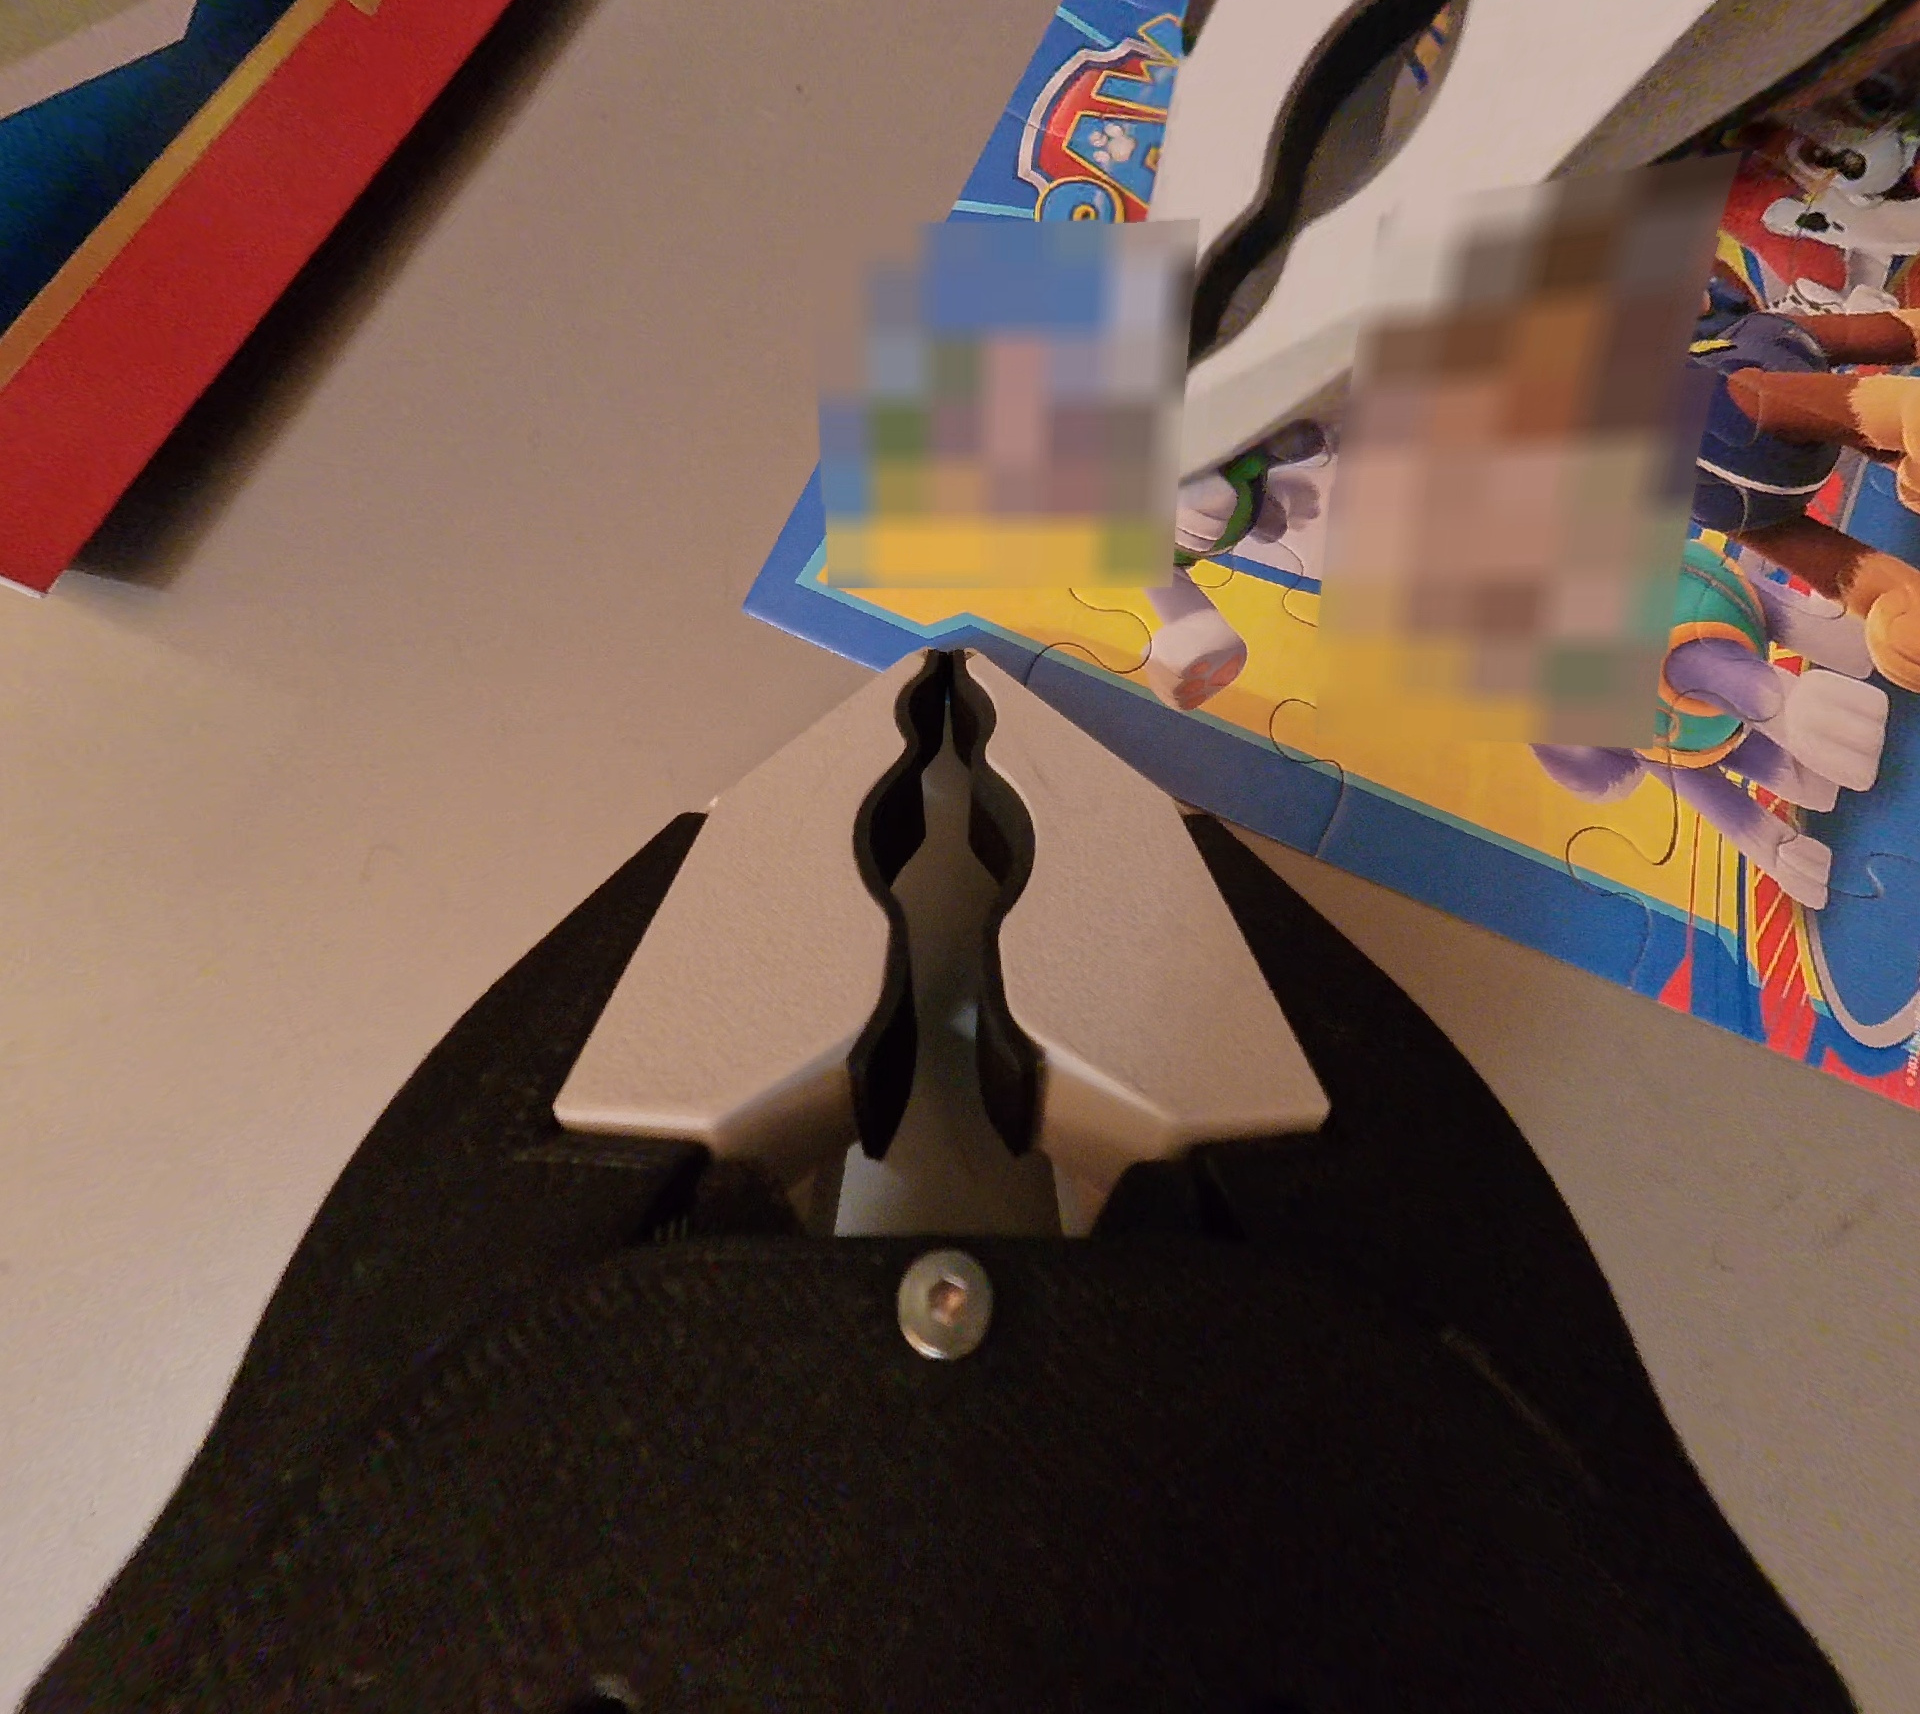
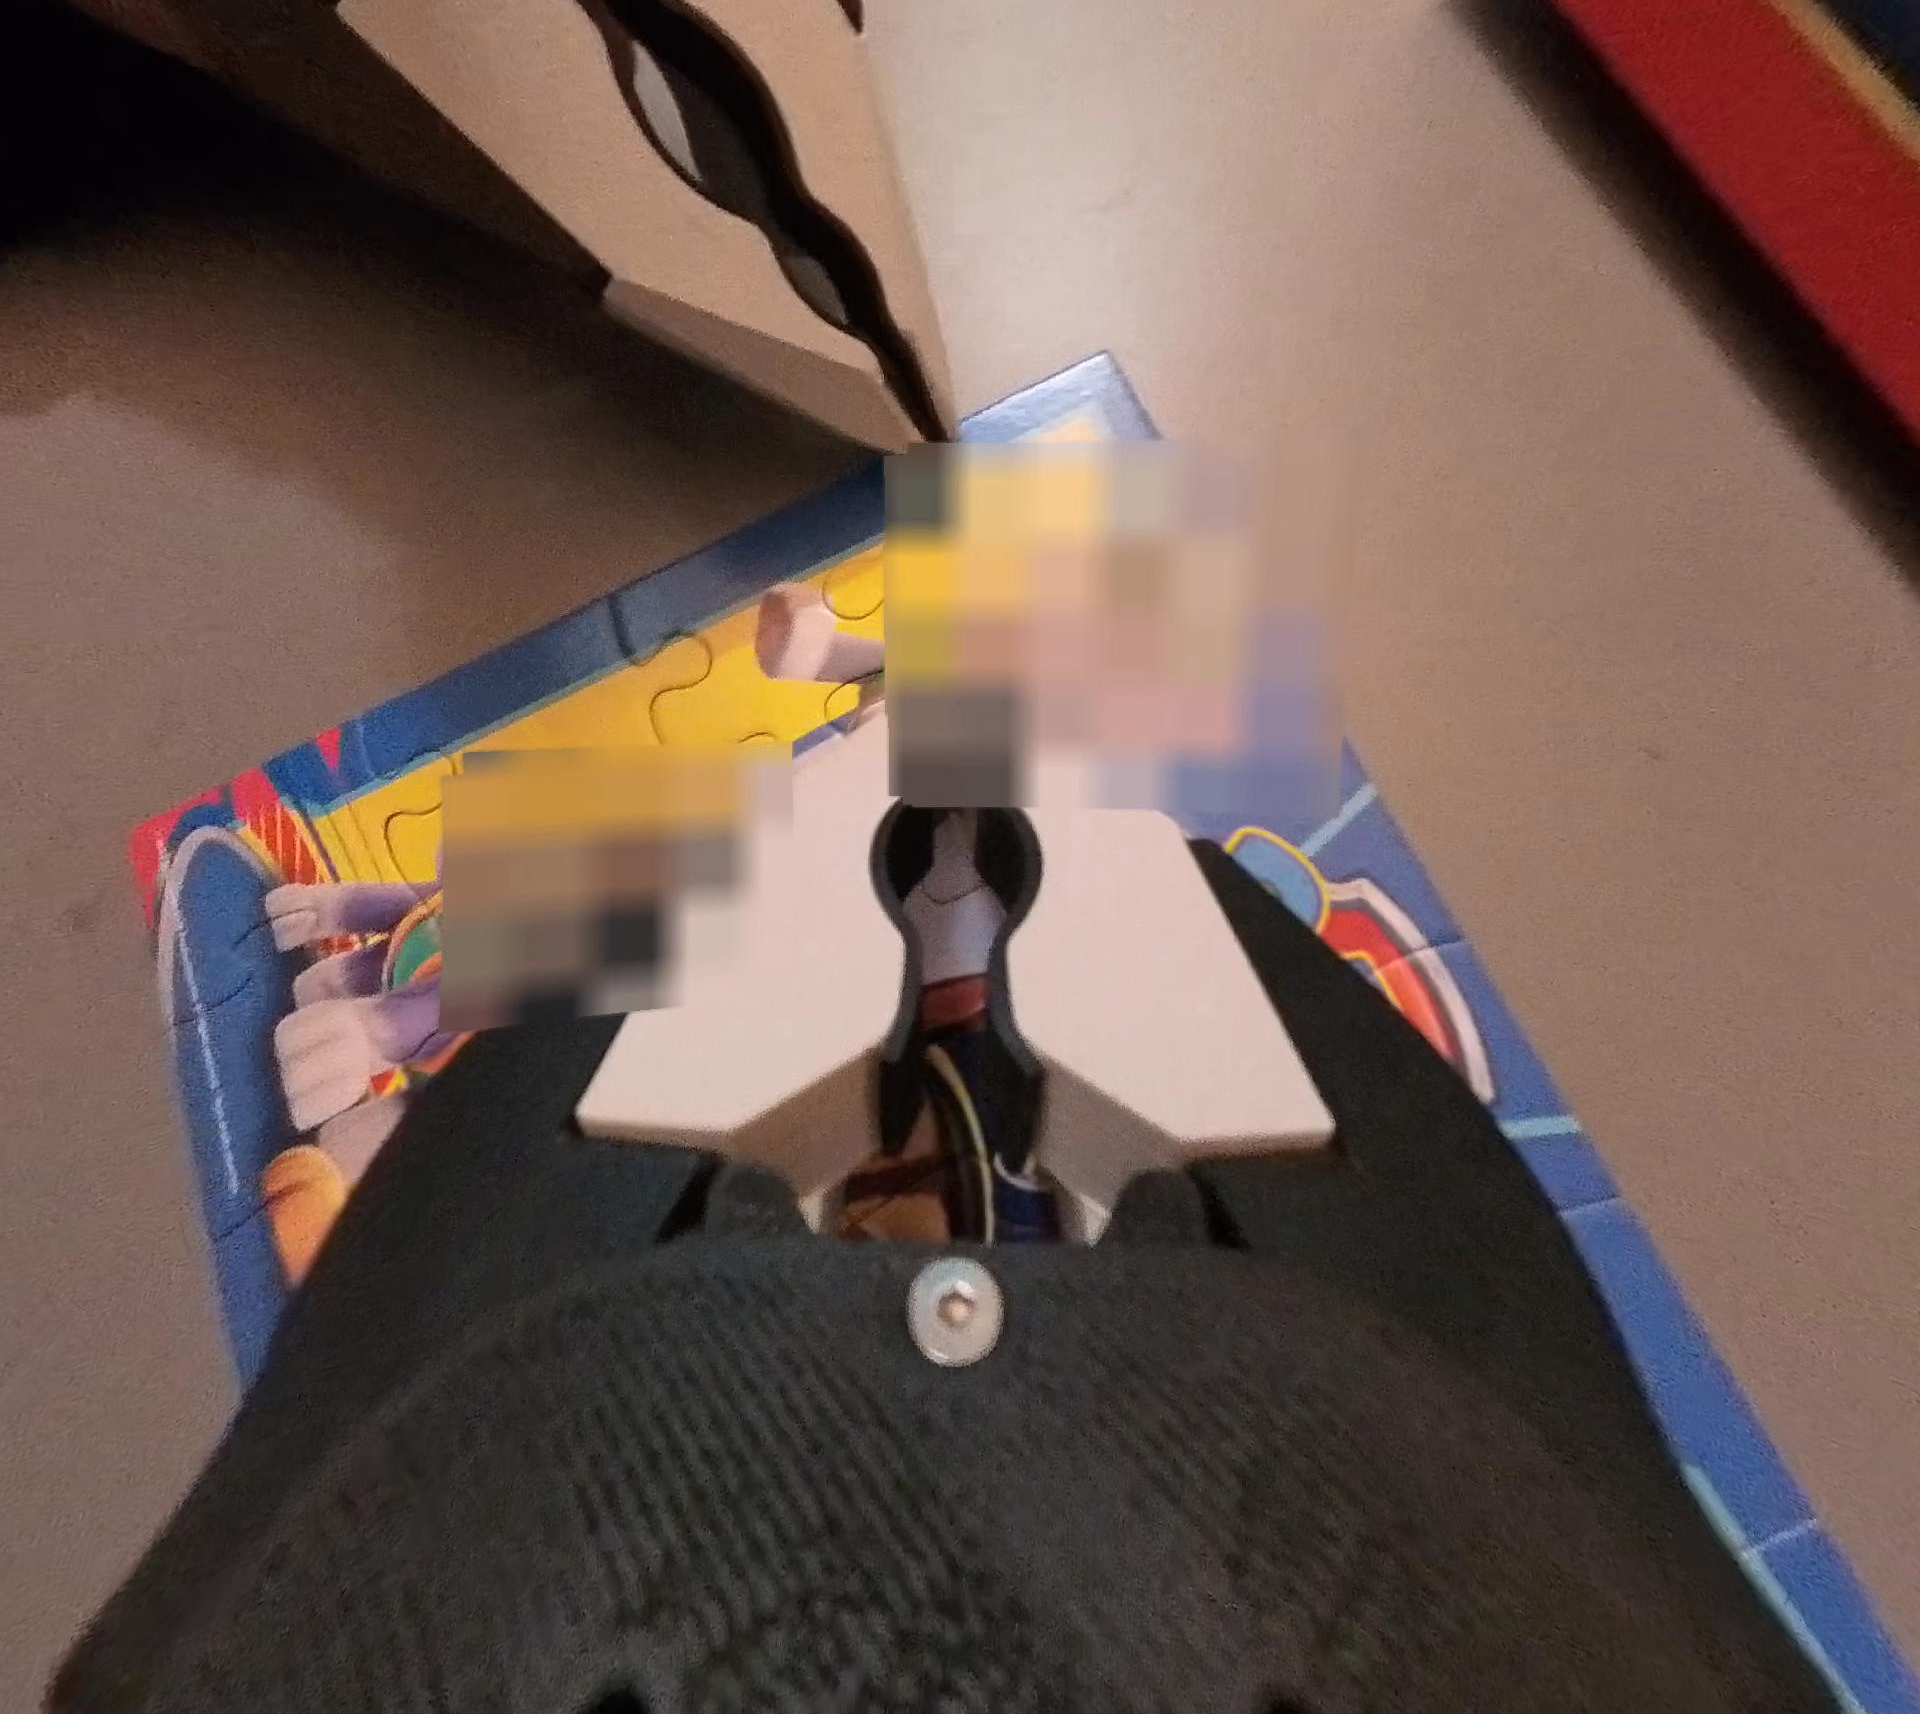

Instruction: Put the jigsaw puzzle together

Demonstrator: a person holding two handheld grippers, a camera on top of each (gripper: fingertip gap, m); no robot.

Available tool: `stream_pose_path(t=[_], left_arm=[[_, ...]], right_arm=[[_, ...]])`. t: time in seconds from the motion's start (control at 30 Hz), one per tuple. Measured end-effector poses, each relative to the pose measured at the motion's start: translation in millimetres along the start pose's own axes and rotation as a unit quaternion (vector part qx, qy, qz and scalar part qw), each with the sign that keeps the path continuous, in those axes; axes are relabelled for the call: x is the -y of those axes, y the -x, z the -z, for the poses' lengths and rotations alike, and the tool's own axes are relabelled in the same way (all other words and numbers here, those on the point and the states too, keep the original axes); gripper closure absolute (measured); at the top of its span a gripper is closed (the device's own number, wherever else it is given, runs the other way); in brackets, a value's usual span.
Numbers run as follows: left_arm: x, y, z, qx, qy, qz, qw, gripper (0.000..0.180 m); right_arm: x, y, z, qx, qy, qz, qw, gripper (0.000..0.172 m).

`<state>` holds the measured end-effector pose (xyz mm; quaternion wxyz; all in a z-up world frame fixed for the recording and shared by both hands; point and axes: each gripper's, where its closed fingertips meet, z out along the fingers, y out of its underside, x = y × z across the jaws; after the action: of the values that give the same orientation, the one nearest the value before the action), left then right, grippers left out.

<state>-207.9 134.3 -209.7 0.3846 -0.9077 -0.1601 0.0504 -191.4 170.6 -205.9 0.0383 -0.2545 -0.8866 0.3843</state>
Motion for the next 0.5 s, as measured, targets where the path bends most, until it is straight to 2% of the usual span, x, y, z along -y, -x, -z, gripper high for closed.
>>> stream_pose_path(t=[0.13, 0.3, 0.43, 0.5], left_arm=[[0, 0, 0, -0.001, 0.0, 0.001, 1.0, 0.18], [0, 0, 0, 0.0, 0.0, 0.0, 1.0, 0.18], [0, 0, 0, 0.001, 0.0, -0.001, 1.0, 0.18], [0, 0, 0, 0.001, 0.0, -0.001, 1.0, 0.18]], right_arm=[[-3, 2, 2, 0.006, 0.014, 0.005, 1.0, 0.172], [5, -17, -2, -0.055, -0.015, 0.002, 0.998, 0.172], [4, 0, -4, -0.009, -0.008, 0.01, 1.0, 0.172], [6, -6, -5, -0.029, -0.013, 0.007, 0.999, 0.172]])
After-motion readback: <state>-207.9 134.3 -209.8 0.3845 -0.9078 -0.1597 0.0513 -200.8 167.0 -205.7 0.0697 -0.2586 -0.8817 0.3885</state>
